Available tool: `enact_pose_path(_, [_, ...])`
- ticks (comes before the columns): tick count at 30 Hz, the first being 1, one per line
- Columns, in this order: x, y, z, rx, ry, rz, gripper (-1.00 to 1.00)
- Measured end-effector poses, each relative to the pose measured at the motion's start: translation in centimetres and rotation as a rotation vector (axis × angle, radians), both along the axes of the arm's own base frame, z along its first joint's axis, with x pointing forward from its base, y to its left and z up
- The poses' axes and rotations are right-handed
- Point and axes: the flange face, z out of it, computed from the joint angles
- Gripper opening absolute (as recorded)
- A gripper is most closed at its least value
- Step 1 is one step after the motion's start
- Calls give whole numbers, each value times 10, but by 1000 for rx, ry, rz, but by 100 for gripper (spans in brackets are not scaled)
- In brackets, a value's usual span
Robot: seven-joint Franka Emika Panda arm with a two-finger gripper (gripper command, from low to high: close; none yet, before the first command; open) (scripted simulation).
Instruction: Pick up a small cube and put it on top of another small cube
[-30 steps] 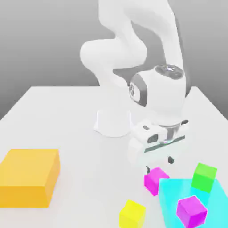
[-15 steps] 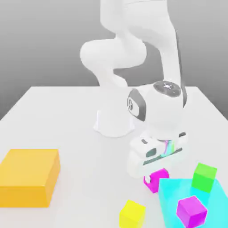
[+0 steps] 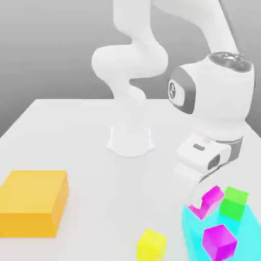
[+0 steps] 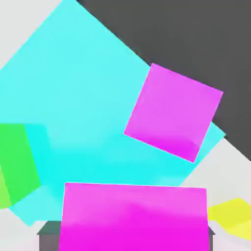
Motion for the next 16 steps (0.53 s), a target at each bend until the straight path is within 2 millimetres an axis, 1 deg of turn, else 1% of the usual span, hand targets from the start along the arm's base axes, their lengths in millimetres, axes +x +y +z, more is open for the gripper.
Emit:
enact_pose_path(3, [26,7,23,0,0,71,-100])
enact_pose_path(4, [30,8,16,-1,0,82,-100])
enact_pose_path(6, [33,9,-12,-2,-1,90,-100])
enact_pose_path(7, [33,9,-25,-2,-1,92,100])
enact_pose_path(12, [33,9,-25,-2,-1,92,100])
enact_pose_path(13, [33,9,-32,-3,-2,93,100])
enact_pose_path(14, [34,9,-26,-3,-2,93,100])
enact_pose_path(16, [35,10,2,-4,-3,93,100])
